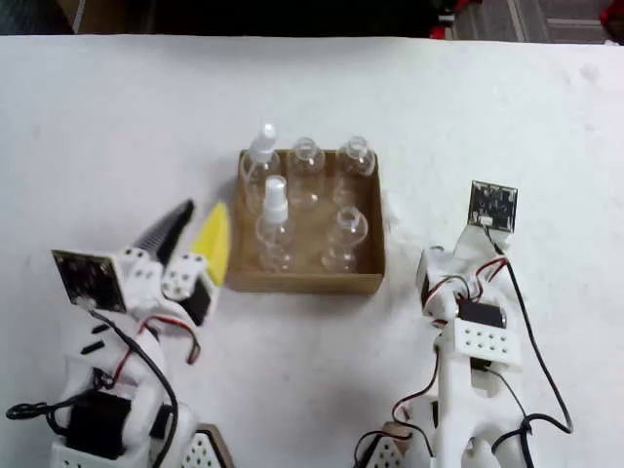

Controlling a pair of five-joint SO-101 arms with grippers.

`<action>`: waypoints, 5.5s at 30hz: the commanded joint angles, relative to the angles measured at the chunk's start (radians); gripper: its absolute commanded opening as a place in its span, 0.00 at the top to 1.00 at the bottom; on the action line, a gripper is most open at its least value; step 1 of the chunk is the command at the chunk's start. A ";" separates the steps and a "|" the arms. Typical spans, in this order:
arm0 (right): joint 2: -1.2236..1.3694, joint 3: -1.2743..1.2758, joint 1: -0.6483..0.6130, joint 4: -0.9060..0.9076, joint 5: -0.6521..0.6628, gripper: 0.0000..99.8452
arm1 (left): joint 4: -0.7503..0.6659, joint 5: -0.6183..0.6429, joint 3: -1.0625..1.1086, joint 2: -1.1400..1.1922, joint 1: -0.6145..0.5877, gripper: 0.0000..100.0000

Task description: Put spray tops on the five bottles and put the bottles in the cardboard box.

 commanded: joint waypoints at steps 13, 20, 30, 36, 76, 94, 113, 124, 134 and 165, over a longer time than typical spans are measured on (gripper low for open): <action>-0.013 -0.006 -0.002 -0.015 0.012 0.82 | -0.242 -0.209 0.393 -0.145 -0.183 0.91; -0.021 -0.006 -0.002 -0.013 0.009 0.82 | -0.249 -0.275 0.397 -0.150 -0.166 0.95; -0.022 -0.012 0.051 -0.002 0.003 0.82 | -0.238 -0.394 0.402 -0.147 -0.045 0.93; -0.022 -0.140 0.051 0.170 0.003 0.82 | -0.192 -0.396 0.387 -0.147 -0.027 0.93; -0.022 -0.436 0.262 0.544 0.011 0.82 | -0.209 -0.347 0.061 0.487 -0.096 0.93; -0.022 -0.029 0.259 0.062 -0.054 0.82 | -0.399 -0.367 0.135 0.559 -0.113 0.93; -0.024 -0.147 0.297 0.173 -0.098 0.82 | -0.554 -0.368 0.224 0.556 -0.110 0.93; -0.013 -0.430 0.410 0.469 -0.385 0.81 | -0.554 -0.370 0.226 0.553 -0.110 0.93; -0.010 -0.334 0.403 0.337 -0.485 0.67 | -0.546 -0.370 0.226 0.553 -0.110 0.93; 0.605 -0.580 0.344 0.280 -0.552 0.73 | -0.546 -0.370 0.227 0.553 -0.110 0.93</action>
